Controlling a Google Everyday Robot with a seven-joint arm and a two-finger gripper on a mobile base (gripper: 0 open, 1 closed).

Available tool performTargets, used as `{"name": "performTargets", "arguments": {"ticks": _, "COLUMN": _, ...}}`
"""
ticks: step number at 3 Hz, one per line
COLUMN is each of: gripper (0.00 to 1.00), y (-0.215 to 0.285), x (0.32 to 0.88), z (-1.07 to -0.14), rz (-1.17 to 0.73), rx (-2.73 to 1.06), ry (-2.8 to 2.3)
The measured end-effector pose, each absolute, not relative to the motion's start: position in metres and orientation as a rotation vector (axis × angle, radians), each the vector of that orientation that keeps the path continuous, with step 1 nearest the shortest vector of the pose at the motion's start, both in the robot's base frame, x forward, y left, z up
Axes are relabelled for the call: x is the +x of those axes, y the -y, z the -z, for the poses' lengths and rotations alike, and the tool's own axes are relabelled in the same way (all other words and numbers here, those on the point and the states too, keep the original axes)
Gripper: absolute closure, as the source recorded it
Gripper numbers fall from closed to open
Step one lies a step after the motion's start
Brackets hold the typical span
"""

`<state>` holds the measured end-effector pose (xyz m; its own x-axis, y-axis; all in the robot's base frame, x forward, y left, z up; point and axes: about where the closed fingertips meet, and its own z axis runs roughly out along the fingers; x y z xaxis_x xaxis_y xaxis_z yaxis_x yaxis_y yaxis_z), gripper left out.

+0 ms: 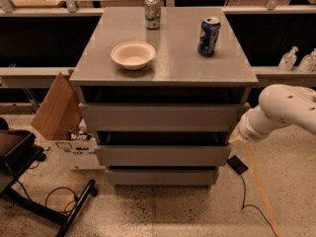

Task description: Close top drawer

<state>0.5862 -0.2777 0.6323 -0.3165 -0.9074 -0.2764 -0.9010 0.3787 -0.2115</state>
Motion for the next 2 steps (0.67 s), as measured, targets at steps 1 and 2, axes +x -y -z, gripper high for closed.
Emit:
{"name": "performTargets", "arguments": {"ticks": 1, "gripper": 1.00, "y": 0.289, "x": 0.567, "z": -0.679, "rz": 0.120, "rx": -1.639, "ry": -2.274}}
{"name": "performTargets", "arguments": {"ticks": 2, "gripper": 1.00, "y": 0.303, "x": 0.569, "z": -0.721, "rz": 0.178, "rx": -1.730, "ry": -2.252}}
